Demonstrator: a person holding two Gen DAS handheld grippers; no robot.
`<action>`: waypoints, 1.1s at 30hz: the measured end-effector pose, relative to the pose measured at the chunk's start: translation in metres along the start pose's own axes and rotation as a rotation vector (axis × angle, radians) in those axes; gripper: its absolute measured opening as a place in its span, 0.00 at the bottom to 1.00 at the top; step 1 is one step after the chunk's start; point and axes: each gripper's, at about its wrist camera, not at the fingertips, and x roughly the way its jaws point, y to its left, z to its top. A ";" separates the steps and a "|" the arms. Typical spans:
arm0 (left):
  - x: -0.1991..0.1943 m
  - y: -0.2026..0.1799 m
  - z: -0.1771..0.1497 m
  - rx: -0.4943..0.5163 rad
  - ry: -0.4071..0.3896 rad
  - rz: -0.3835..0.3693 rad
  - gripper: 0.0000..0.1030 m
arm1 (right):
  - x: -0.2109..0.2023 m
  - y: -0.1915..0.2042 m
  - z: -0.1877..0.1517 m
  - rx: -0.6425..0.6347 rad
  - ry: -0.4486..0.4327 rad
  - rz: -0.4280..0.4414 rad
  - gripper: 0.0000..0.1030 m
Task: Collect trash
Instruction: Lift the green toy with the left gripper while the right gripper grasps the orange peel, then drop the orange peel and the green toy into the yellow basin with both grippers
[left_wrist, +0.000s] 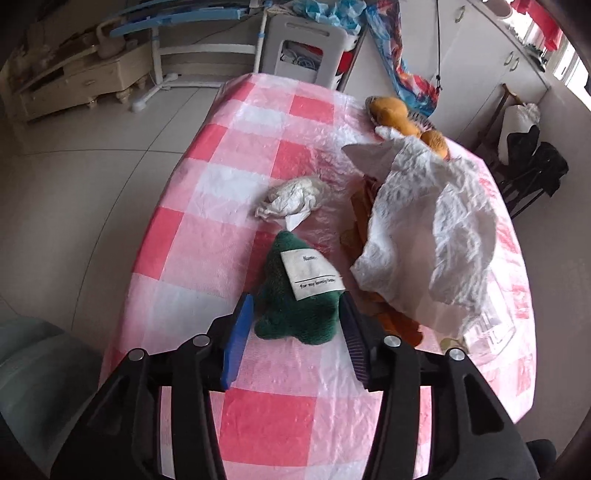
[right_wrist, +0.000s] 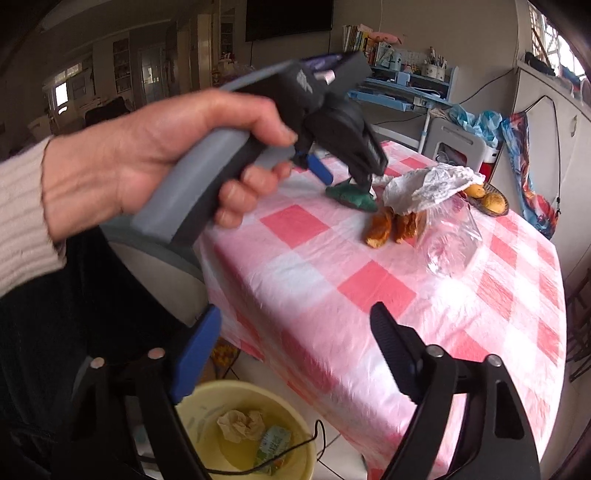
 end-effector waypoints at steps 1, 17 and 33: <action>0.007 0.003 0.001 -0.014 0.019 -0.019 0.44 | 0.006 -0.002 0.006 0.005 -0.002 0.002 0.70; -0.049 0.019 0.010 -0.068 -0.097 -0.165 0.25 | 0.091 -0.081 0.053 0.272 0.087 0.020 0.38; -0.062 0.020 0.006 -0.058 -0.127 -0.164 0.26 | 0.080 -0.083 0.059 0.184 0.060 0.043 0.19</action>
